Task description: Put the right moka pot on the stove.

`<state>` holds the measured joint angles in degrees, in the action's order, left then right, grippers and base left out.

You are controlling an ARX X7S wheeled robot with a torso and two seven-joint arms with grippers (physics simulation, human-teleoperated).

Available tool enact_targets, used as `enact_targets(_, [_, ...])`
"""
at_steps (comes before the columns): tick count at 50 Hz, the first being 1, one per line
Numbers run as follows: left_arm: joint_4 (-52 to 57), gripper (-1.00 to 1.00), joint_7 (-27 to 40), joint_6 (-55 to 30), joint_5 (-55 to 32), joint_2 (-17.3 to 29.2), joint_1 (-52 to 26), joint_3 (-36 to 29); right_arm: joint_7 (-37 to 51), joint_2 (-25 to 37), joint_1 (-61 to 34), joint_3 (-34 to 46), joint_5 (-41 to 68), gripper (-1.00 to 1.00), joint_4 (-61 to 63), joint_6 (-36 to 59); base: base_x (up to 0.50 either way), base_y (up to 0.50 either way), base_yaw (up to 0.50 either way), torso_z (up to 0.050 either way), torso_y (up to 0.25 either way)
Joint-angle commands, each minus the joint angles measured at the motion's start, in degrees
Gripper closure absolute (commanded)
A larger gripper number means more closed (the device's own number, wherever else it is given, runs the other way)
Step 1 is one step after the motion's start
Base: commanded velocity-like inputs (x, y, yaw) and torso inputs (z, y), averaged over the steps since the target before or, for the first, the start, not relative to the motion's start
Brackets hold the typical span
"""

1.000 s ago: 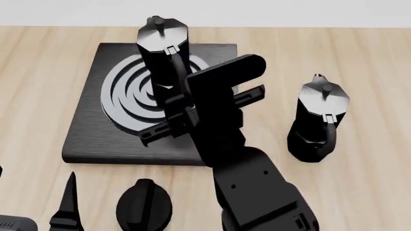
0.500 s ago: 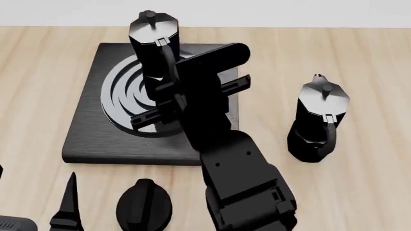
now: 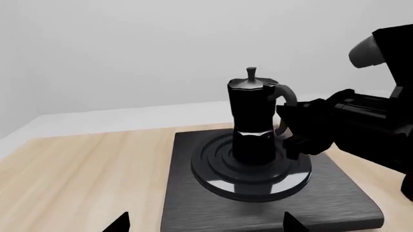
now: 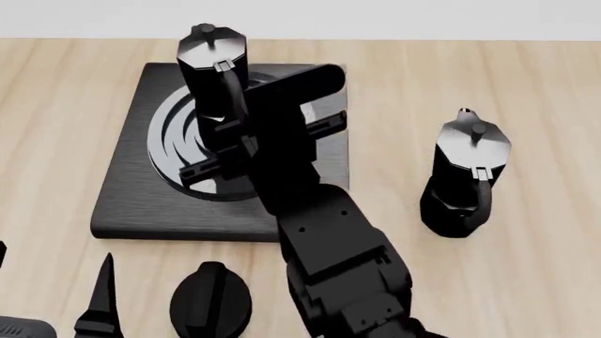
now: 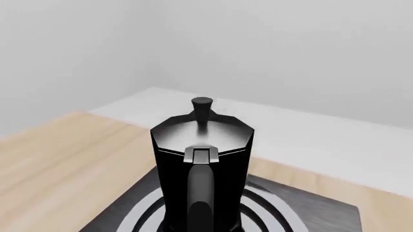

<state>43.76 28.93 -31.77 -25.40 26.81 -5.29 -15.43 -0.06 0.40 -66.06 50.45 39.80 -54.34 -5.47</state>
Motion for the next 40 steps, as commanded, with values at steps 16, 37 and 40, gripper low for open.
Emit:
enact_targets(16, [-0.2, -1.0, 0.23, 0.99, -0.55, 0.12, 0.34, 0.37, 2.74, -0.38, -5.06, 31.82, 27.58, -1.0, -9.79, -9.59, 0.0, 0.0, 0.0, 0.0, 0.001])
enact_targets(37, [-0.59, -1.0, 0.83, 0.39, -0.89, 0.14, -0.26, 0.28, 18.16, 16.59, -4.74, 35.99, 29.28, -1.0, 20.51, -7.42, 0.0, 0.0, 0.0, 0.0, 0.0])
enact_targets(40, [-0.63, -1.0, 0.9, 0.32, -0.87, 0.18, -0.3, 0.19, 21.75, 21.04, -4.78, 36.33, 28.45, -1.0, 28.19, -7.48, 0.0, 0.0, 0.0, 0.0, 0.0])
